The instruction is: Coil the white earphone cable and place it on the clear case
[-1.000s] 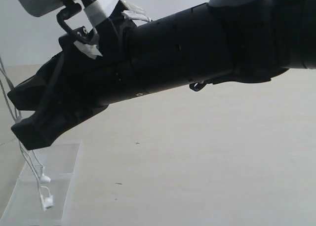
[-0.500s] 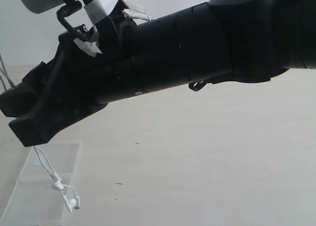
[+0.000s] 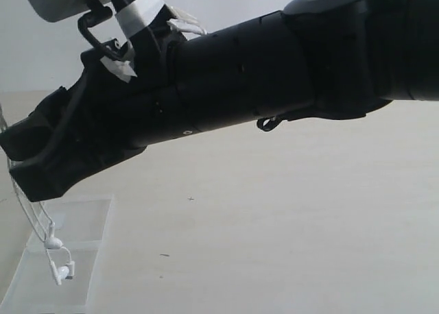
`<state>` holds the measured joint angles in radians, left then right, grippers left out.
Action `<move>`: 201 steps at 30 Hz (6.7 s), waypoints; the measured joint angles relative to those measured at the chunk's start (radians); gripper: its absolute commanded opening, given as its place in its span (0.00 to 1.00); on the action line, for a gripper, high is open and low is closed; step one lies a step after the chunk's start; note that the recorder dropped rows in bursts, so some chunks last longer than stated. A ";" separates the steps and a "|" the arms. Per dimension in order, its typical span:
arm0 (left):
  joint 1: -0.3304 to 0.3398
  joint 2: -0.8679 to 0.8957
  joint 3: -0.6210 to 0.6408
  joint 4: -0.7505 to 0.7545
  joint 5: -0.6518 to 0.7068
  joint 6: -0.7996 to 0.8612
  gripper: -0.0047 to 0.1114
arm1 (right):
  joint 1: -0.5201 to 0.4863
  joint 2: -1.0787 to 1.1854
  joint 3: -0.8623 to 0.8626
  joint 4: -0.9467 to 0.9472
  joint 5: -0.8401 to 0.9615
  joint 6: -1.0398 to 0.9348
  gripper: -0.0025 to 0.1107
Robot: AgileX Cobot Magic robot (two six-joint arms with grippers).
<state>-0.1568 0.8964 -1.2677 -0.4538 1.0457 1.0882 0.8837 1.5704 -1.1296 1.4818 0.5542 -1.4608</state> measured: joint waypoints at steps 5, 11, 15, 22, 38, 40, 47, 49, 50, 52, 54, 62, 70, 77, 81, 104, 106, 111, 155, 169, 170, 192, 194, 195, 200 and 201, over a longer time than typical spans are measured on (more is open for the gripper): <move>0.000 0.000 -0.002 0.002 0.016 0.000 0.04 | 0.000 0.000 0.000 0.030 0.000 -0.024 0.35; 0.000 0.000 -0.002 0.002 0.016 0.000 0.04 | 0.000 0.000 0.000 0.053 0.012 -0.045 0.39; 0.000 0.000 -0.002 0.002 0.017 0.000 0.04 | 0.000 0.000 0.000 0.072 0.020 -0.061 0.39; 0.000 0.000 -0.002 0.002 0.017 0.000 0.04 | 0.000 0.000 0.000 0.085 0.042 -0.069 0.39; 0.000 0.000 -0.002 0.002 0.017 0.000 0.04 | 0.000 0.000 0.000 0.085 0.056 -0.069 0.35; 0.000 0.000 -0.002 0.002 0.017 0.000 0.04 | 0.000 0.000 0.000 0.086 0.056 -0.069 0.35; 0.000 0.000 -0.002 0.002 0.017 0.000 0.04 | 0.000 0.000 0.000 0.088 0.056 -0.069 0.29; 0.000 0.000 -0.002 0.002 0.017 0.000 0.04 | 0.000 0.000 0.000 0.088 0.056 -0.069 0.26; 0.000 0.000 -0.002 0.002 0.017 0.000 0.04 | 0.000 0.000 0.000 0.088 0.052 -0.069 0.23; 0.000 0.000 -0.002 0.002 0.017 0.000 0.04 | 0.000 0.000 0.000 0.088 0.048 -0.069 0.14; 0.000 0.000 -0.002 0.002 0.017 0.000 0.04 | 0.000 0.000 0.000 0.088 0.048 -0.069 0.02; 0.000 -0.002 -0.002 0.065 0.038 -0.030 0.04 | 0.000 0.000 0.000 0.086 0.036 -0.075 0.02; 0.000 -0.024 -0.002 0.260 0.161 -0.119 0.04 | 0.000 -0.107 0.000 -0.128 -0.049 0.080 0.02; 0.000 -0.033 0.026 0.278 0.177 -0.158 0.04 | 0.000 -0.188 0.000 -0.267 -0.084 0.207 0.02; 0.000 -0.033 0.096 0.271 0.179 -0.186 0.04 | 0.000 -0.237 -0.003 -0.354 -0.090 0.289 0.02; -0.004 -0.033 0.192 0.031 0.085 -0.198 0.39 | 0.000 -0.260 -0.104 -0.494 -0.040 0.478 0.02; -0.004 -0.033 0.192 0.012 0.081 -0.198 0.39 | 0.000 -0.260 -0.104 -0.492 -0.039 0.478 0.02; -0.004 -0.045 0.192 -0.054 0.072 -0.198 0.39 | 0.000 -0.260 -0.104 -0.490 -0.036 0.478 0.02; -0.004 -0.164 0.303 -0.185 -0.013 -0.363 0.56 | 0.000 -0.279 -0.107 -0.410 -0.059 0.414 0.02; -0.004 -0.168 0.346 -0.294 -0.079 -0.318 0.56 | 0.000 -0.279 -0.107 -0.380 -0.080 0.414 0.02; -0.004 -0.169 0.346 -0.294 -0.079 -0.318 0.56 | 0.000 -0.279 -0.107 -0.363 -0.085 0.410 0.02; -0.004 -0.327 0.346 -0.319 -0.135 -0.311 0.56 | 0.000 -0.277 -0.066 0.260 -0.170 0.253 0.02; -0.004 -0.327 0.346 -0.335 -0.141 -0.311 0.56 | 0.000 -0.277 -0.066 0.260 -0.165 0.253 0.02; -0.004 -0.327 0.346 -0.340 -0.147 -0.311 0.56 | 0.000 -0.277 -0.066 0.260 -0.161 0.253 0.02; -0.004 -0.327 0.346 -0.344 -0.163 -0.311 0.56 | 0.000 -0.277 -0.066 0.262 -0.131 0.256 0.02; -0.004 -0.327 0.346 -0.348 -0.166 -0.311 0.56 | 0.000 -0.277 -0.066 0.262 -0.129 0.256 0.02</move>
<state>-0.1605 0.5698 -0.9222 -0.8022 0.8801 0.7767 0.8837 1.2931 -1.1953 1.7437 0.4253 -1.2043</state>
